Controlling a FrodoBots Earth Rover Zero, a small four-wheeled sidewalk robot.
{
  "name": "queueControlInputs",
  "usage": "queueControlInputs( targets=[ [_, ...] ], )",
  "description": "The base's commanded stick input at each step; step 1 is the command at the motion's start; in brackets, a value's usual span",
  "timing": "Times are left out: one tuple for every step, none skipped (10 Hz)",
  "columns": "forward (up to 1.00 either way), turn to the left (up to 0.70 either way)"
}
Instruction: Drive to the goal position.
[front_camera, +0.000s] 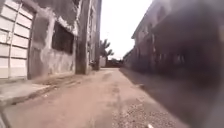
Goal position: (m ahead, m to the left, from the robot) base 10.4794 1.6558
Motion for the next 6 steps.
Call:
queueControlInputs(
  targets=[
    [0.60,-0.15],
    [0.60,-0.15],
    [0.60,-0.15],
    [0.60,0.00],
    [0.60,0.00],
    [0.60,0.00]
  ],
)
